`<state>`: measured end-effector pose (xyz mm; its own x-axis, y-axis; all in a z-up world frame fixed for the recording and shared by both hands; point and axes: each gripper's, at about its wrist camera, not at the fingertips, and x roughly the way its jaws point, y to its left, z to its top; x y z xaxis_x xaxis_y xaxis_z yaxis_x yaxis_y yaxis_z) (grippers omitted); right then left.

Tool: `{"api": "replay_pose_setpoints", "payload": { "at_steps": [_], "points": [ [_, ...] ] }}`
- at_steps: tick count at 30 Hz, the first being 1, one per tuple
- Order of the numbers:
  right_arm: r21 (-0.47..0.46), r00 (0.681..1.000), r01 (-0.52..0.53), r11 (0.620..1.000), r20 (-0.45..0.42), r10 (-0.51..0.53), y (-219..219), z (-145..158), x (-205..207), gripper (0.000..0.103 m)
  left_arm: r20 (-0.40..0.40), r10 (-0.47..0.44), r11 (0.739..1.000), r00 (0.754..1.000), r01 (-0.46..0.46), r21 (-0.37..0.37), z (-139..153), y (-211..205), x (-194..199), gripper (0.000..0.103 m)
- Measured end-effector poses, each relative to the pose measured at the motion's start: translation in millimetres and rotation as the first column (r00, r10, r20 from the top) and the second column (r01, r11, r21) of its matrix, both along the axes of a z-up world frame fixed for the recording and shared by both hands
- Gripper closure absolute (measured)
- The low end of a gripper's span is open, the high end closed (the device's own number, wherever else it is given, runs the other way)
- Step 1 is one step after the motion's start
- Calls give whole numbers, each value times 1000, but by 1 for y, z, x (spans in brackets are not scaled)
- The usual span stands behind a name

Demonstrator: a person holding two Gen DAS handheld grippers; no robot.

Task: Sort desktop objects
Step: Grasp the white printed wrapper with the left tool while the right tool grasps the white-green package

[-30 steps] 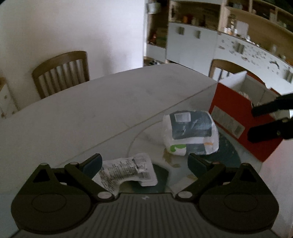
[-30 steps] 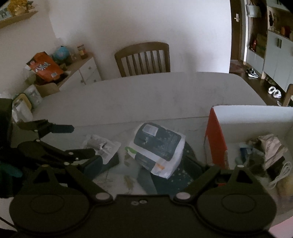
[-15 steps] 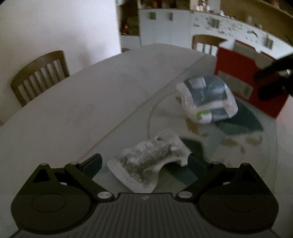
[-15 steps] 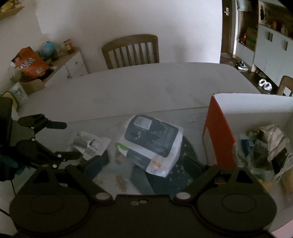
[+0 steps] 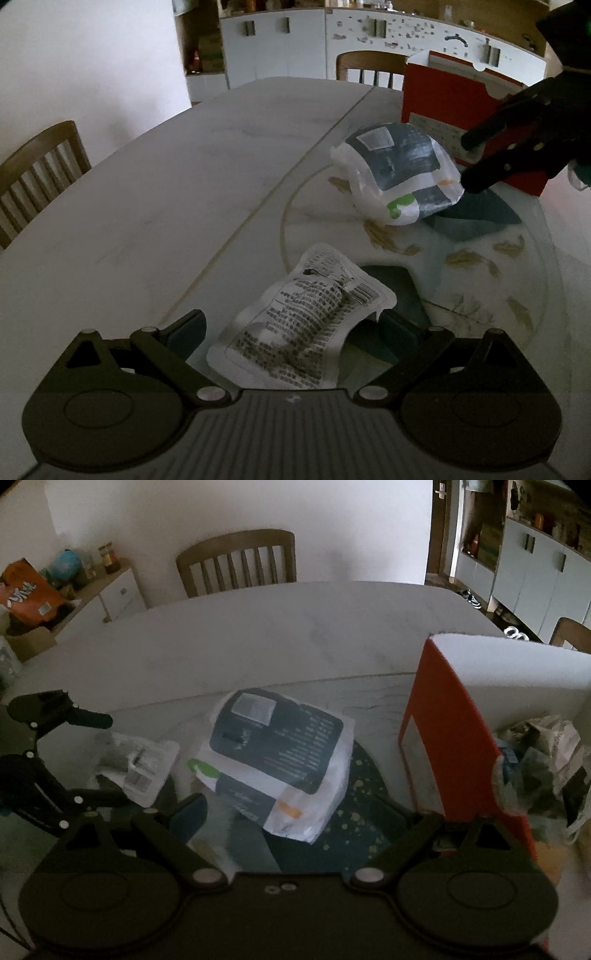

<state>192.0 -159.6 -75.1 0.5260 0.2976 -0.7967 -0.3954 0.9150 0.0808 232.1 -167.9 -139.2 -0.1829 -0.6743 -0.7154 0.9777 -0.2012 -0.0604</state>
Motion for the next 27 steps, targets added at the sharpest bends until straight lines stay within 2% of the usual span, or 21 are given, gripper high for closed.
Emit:
{"api": "replay_pose_setpoints", "payload": {
  "at_steps": [9, 21, 23, 25, 27],
  "points": [
    [12, 1000, 20, 1000, 0, -20, 7, -16, 19, 8, -50, -5, 1000, 999, 5, -6, -6, -10, 5, 3],
    [28, 999, 21, 999, -36, -20, 11, -34, 33, 12, -53, 16, 1000, 998, -17, -19, -6, -12, 1, 5],
    [17, 1000, 15, 1000, -25, -15, 12, -34, 32, 14, -55, 25, 999, 998, -26, -23, -5, -12, 1, 9],
    [9, 1000, 16, 1000, -13, -16, 12, -34, 31, 25, -58, 28, 999, 998, -30, -30, -4, -12, 1, 15],
    [5, 1000, 19, 1000, -5, -19, 13, -33, 31, 31, -59, 31, 999, 998, -33, -31, -4, -12, 1, 20]
  ]
}}
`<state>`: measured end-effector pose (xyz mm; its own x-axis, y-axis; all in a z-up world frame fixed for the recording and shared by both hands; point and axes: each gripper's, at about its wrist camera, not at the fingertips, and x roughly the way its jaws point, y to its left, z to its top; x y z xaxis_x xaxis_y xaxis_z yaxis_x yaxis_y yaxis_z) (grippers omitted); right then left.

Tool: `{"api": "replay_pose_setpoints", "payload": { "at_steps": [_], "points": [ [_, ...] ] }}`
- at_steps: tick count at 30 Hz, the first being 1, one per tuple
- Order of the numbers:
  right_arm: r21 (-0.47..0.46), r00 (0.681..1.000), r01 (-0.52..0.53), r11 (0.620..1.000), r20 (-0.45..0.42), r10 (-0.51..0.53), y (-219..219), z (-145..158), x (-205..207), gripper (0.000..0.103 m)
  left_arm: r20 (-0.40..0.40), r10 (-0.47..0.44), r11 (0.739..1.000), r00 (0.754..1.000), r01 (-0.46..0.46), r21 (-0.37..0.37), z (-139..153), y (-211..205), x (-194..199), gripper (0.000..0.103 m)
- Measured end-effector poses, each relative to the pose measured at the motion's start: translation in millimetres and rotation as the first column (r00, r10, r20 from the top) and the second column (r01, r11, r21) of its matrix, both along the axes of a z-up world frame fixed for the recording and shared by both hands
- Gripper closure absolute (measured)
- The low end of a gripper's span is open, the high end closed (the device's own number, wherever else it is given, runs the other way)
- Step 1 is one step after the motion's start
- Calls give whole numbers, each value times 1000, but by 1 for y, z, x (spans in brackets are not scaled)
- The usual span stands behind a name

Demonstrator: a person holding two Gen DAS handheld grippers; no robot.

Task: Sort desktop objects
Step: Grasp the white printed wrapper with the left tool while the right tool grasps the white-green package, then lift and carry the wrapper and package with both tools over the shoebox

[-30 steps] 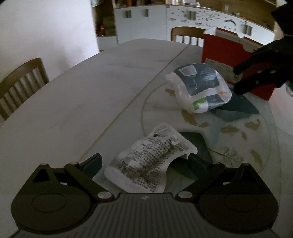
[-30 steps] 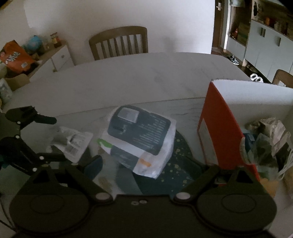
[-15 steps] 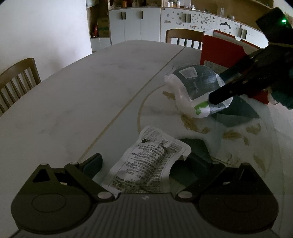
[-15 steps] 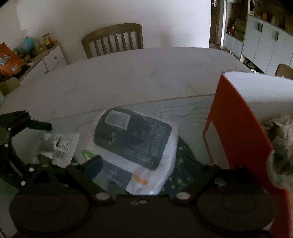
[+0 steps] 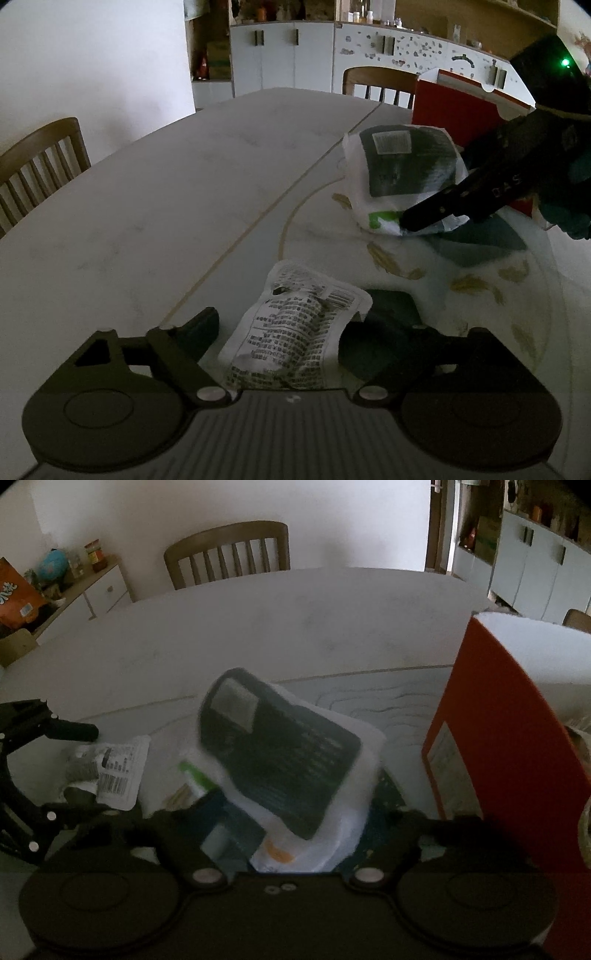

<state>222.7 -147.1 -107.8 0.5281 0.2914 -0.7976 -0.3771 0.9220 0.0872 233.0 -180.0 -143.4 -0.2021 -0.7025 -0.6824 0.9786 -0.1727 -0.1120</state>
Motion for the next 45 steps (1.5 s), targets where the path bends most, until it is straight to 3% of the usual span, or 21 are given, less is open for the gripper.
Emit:
{"api": "replay_pose_setpoints", "payload": {
  "at_steps": [3, 13, 15, 24, 30, 45],
  "points": [
    [5, 1000, 2, 1000, 1, -2, -1, 1, -1, 45, 1, 5, 1000, 1000, -5, 0, 2, -1, -1, 32],
    [38, 1000, 22, 999, 6, -22, -4, 12, -5, 79, -4, 81, 996, 997, -81, 32, 5, -1, -4, 35],
    [60, 1000, 28, 998, 0, -29, -6, 15, -6, 82, -9, 99, 994, 995, -98, 38, 6, -2, -7, 35],
    [121, 999, 52, 991, -5, -52, -15, 34, -10, 83, -73, 188, 980, 979, -182, 86, 13, 3, -13, 36],
    [143, 999, 47, 989, -10, -46, -20, 44, -22, 83, -73, 210, 975, 975, -203, 94, 26, 12, -26, 36],
    [207, 1000, 19, 978, 16, -22, -49, 88, -59, 83, -94, 227, 973, 969, -223, 51, 89, 34, -66, 36]
  ]
}}
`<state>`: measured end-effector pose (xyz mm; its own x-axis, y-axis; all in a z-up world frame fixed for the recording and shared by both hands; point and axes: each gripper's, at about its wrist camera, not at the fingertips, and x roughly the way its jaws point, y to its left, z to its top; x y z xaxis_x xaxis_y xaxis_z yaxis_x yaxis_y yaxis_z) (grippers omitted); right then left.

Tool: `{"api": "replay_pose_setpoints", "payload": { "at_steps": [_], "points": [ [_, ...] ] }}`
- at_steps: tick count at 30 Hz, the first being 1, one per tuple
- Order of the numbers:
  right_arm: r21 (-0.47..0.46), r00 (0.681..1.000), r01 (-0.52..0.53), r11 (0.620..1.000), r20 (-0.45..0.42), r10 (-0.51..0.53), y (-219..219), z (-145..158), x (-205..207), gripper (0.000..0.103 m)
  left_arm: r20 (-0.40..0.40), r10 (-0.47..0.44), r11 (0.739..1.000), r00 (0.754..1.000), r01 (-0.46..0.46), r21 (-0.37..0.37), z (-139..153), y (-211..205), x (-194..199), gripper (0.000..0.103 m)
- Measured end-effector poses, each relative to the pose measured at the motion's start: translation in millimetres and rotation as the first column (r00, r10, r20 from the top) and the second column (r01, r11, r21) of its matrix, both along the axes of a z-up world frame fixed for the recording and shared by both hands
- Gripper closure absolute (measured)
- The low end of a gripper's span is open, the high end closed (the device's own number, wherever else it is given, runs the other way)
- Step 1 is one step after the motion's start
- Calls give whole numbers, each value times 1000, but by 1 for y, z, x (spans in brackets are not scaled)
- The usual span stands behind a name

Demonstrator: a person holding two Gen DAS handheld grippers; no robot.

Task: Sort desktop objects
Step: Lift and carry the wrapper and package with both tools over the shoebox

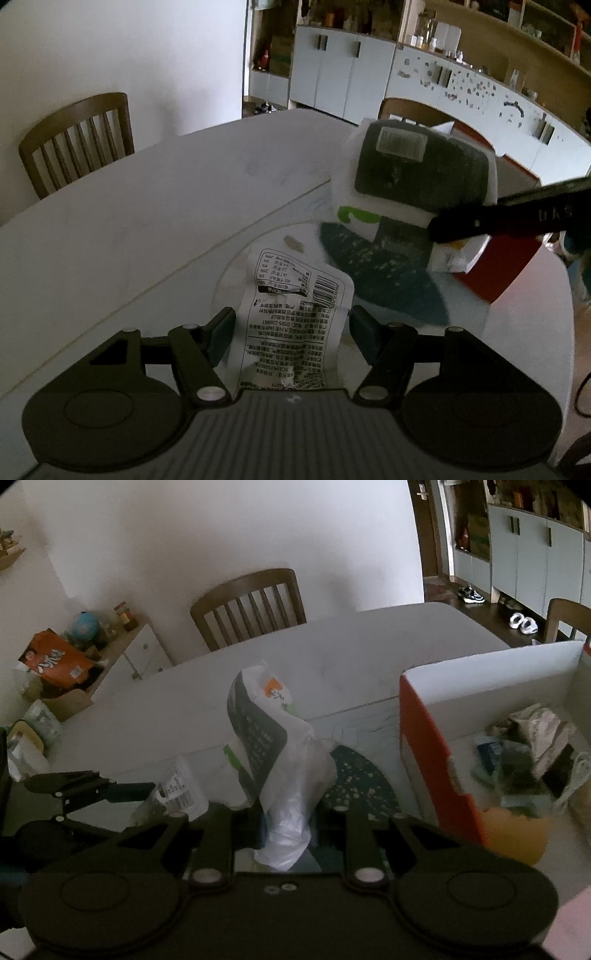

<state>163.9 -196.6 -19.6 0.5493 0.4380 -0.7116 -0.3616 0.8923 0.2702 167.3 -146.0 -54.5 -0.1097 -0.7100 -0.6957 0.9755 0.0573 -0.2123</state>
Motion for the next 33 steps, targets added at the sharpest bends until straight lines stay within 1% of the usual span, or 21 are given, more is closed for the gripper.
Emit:
{"api": "replay_pose_setpoints", "payload": {
  "at_steps": [11, 18, 26, 33],
  "points": [
    [43, 999, -21, 999, 27, 20, -41, 32, -23, 82, -9, 55, 998, 998, -55, -37, 60, 8, -42, 36],
    [49, 999, -6, 999, 41, 4, -85, 48, -33, 82, 4, 68, 996, 998, -68, -58, 88, 4, -76, 36],
    [68, 999, 5, 998, 48, -9, -133, 57, -38, 82, 12, 42, 997, 999, -41, -60, 106, -15, -122, 36],
    [58, 999, 13, 998, 48, -16, -177, 61, -35, 82, 19, 13, 997, 1000, -12, -70, 115, -39, -159, 36]
  ]
}}
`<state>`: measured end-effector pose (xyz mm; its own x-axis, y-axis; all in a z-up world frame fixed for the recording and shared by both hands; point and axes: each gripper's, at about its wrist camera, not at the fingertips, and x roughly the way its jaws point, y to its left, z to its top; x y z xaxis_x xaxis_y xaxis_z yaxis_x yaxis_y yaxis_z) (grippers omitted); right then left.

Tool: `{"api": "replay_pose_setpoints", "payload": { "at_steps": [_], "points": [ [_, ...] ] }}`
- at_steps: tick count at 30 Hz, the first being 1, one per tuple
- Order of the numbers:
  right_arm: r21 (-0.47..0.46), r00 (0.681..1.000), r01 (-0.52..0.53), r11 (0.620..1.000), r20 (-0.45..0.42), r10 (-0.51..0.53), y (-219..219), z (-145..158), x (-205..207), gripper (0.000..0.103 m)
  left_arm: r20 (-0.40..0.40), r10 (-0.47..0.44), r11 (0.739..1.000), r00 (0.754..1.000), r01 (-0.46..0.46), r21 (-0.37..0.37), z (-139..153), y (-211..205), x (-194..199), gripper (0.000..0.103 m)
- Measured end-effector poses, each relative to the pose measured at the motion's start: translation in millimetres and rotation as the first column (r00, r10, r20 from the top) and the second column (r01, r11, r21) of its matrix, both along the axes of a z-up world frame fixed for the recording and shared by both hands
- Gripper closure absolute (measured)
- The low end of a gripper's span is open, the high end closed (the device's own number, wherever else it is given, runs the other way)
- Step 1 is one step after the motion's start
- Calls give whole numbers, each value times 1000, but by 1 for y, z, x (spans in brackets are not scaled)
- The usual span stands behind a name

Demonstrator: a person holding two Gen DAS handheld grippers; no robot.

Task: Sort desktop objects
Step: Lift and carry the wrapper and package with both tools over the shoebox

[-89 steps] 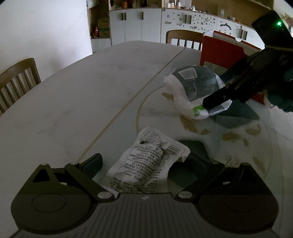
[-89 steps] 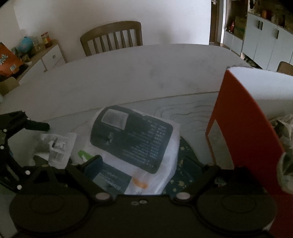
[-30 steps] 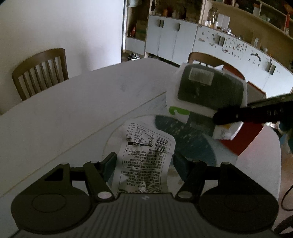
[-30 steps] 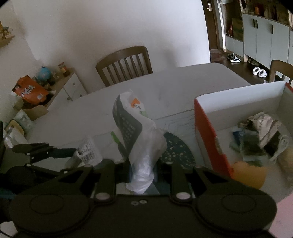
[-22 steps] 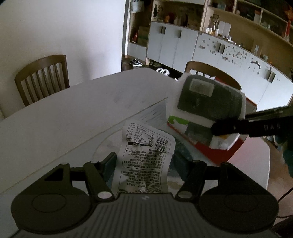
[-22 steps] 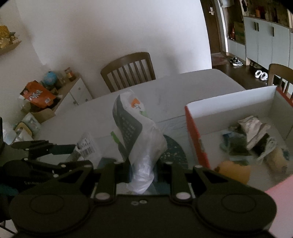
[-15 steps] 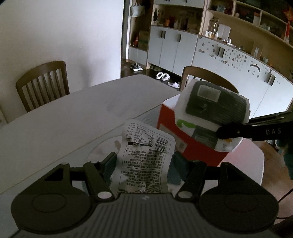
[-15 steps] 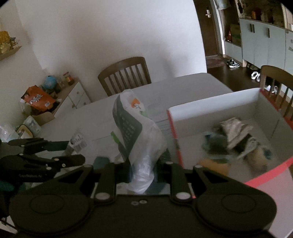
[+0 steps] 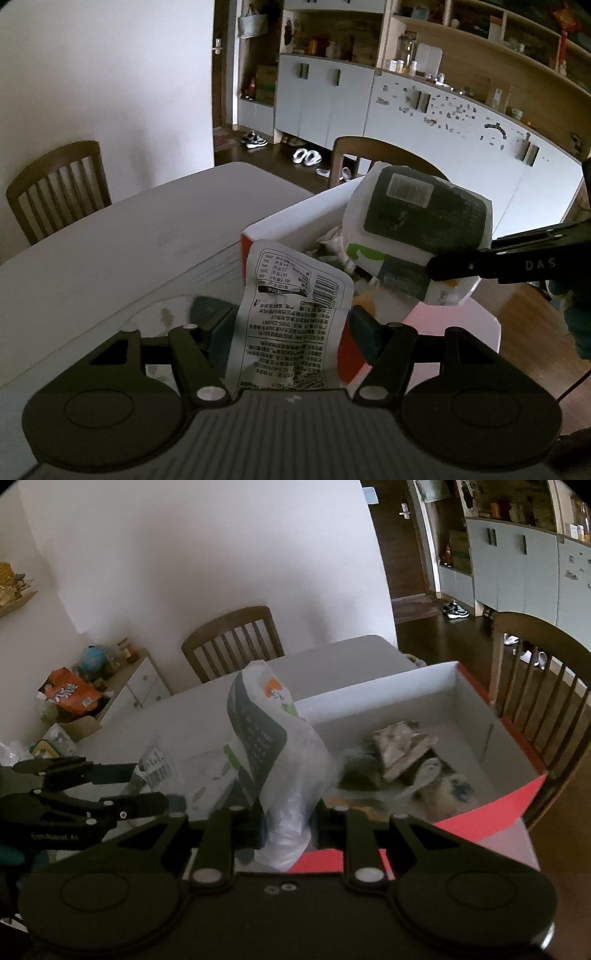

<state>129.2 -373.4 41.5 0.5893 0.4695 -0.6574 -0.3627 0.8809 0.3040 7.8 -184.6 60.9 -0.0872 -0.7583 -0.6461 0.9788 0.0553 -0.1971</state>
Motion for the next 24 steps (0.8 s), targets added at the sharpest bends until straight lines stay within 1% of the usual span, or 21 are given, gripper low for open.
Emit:
{"api": "replay_pose_setpoints", "payload": {
  "at_steps": [7, 13, 24],
  "points": [
    [-22, 1000, 12, 1000, 10, -12, -40, 1, 11, 82, 7, -24, 1000, 1000, 24, -2, 7, -29, -31, 36],
    [-35, 999, 26, 999, 20, -25, -65, 0, 22, 82, 25, -48, 999, 999, 48, 16, 7, -54, -52, 36],
    [-55, 998, 56, 997, 17, -55, -94, -10, 54, 82, 64, -95, 994, 993, 91, 59, 0, -101, -84, 36]
  ]
}}
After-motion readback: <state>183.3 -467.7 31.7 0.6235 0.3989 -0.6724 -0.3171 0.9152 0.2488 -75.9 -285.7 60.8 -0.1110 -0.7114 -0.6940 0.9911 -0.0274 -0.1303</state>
